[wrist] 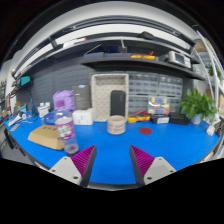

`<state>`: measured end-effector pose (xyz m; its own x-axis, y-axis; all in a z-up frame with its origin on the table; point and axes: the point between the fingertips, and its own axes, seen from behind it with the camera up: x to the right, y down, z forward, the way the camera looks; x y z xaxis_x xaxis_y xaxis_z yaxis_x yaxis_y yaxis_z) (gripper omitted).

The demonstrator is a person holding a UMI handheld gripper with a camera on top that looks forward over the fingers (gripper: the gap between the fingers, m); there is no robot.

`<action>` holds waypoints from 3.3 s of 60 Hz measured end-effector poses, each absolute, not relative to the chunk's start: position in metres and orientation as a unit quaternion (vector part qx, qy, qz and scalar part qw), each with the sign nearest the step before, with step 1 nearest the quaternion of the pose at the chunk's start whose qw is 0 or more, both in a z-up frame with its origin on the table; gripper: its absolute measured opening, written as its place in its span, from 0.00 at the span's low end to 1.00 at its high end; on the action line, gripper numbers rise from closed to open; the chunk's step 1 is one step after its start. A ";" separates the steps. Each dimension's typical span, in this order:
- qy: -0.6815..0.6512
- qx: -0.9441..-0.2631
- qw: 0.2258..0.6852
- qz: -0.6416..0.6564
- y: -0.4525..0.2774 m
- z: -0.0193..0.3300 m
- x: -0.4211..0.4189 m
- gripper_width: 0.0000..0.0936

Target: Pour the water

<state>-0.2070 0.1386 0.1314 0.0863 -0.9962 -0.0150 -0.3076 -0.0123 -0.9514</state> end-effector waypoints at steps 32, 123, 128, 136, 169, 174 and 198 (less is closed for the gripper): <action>0.523 -0.616 0.459 -0.369 0.341 0.098 -0.150 0.71; 0.753 -0.067 0.650 0.079 0.302 0.177 0.132 0.39; 0.763 -0.017 0.637 0.111 0.297 0.164 0.136 0.39; 0.762 0.044 0.621 0.178 0.304 0.152 0.140 0.39; 0.721 -0.267 0.637 -0.064 0.263 0.214 0.137 0.39; 0.678 -0.361 0.615 -0.180 0.228 0.248 0.138 0.39; 0.560 -0.553 0.444 -0.428 0.057 0.182 0.145 0.39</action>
<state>0.1449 0.0571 0.1818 0.0064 -0.9997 -0.0244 -0.2401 0.0222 -0.9705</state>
